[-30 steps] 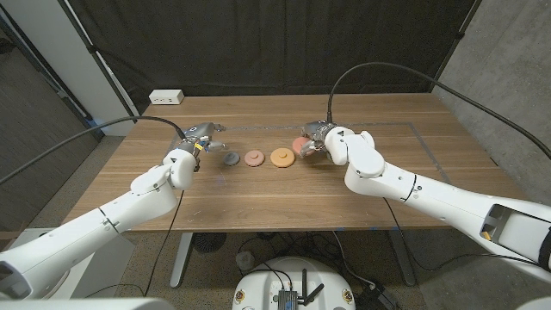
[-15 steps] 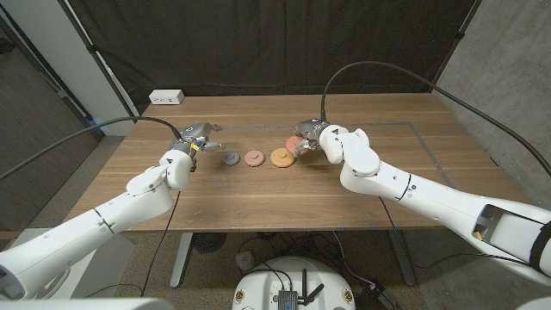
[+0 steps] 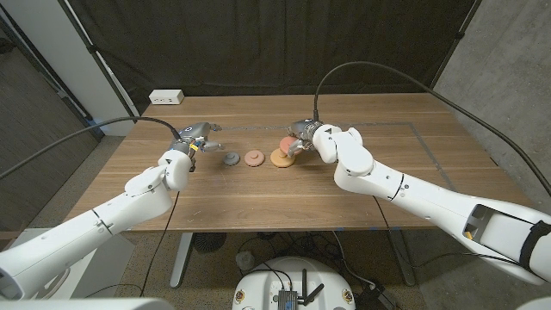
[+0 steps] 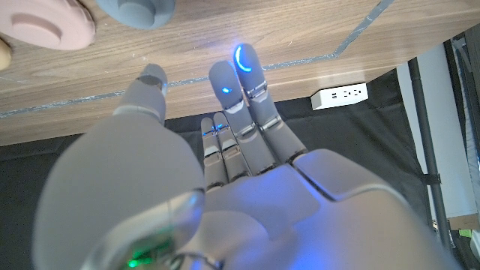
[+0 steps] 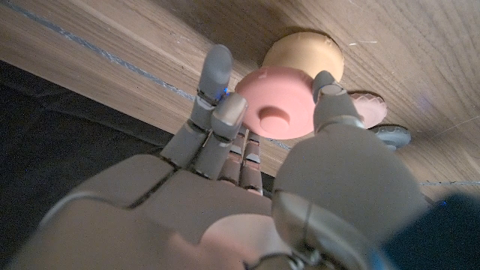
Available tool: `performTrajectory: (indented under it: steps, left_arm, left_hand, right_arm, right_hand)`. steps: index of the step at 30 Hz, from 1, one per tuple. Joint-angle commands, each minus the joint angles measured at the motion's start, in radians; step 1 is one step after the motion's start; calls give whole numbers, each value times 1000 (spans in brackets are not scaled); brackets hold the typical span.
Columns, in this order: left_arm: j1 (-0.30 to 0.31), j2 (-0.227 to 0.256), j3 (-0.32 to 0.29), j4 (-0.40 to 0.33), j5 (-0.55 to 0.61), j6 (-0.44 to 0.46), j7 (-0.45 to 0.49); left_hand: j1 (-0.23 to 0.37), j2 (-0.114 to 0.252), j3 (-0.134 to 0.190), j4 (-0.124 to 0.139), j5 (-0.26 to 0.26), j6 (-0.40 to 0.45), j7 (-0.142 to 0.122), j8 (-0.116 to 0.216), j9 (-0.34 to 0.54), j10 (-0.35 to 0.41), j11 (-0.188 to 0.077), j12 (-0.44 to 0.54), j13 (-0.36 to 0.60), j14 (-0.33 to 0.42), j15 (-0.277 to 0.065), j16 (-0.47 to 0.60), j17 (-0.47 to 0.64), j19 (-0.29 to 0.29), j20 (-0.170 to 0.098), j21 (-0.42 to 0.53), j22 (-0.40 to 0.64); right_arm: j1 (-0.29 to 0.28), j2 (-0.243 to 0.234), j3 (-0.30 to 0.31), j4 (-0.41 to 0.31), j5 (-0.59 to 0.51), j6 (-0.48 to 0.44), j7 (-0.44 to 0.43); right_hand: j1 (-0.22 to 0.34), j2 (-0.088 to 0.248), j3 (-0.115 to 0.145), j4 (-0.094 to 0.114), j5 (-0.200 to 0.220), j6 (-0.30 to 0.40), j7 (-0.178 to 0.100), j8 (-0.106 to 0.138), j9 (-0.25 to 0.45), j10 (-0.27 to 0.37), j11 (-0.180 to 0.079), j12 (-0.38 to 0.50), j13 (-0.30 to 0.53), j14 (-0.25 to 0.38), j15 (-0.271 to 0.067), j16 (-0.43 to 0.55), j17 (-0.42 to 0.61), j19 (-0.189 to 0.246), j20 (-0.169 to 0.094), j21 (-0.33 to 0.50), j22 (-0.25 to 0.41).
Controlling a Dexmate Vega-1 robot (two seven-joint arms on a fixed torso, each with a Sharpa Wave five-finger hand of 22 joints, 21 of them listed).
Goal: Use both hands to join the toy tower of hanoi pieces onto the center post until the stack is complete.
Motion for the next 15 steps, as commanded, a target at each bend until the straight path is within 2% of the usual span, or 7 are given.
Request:
performTrajectory:
  steps: [1, 10, 15]
  left_arm:
    - [15, 7, -9, -16, 1, 7, 10]
    - [22, -10, -29, 32, -40, -66, 45]
    - [19, -11, -26, 43, -35, -69, 50]
  left_hand:
    - [4, 8, -3, -1, 6, -3, -2, -4, 4, 8, 0, -2, 1, -4, -64, 9, 3, -8, -116, 12, -2]
    - [5, 7, -3, -1, 6, -4, -2, -5, 4, 5, 4, -3, 1, -6, -64, 9, 1, -10, -116, 16, -6]
    - [6, 7, -3, -2, 6, -2, -2, -4, 4, 5, 5, -3, 0, -8, -64, 9, 1, -12, -114, 19, -8]
  right_arm:
    - [9, 30, -7, 22, -20, 22, 21]
    - [15, 53, -7, 54, -12, 39, 24]
    - [18, 68, -9, 73, -1, 41, 22]
  right_hand:
    - [45, 39, 49, 42, 11, 88, -79, 4, 1, 108, -103, 6, 45, 10, -37, 7, 5, 9, -79, 3, 0]
    - [43, 38, 52, 43, 13, 89, -79, 2, 1, 108, -103, 3, 47, 9, -37, 5, 3, 8, -79, 2, -2]
    - [43, 37, 54, 43, 14, 90, -79, 2, 1, 109, -103, 2, 48, 8, -37, 3, 2, 9, -79, 2, -2]
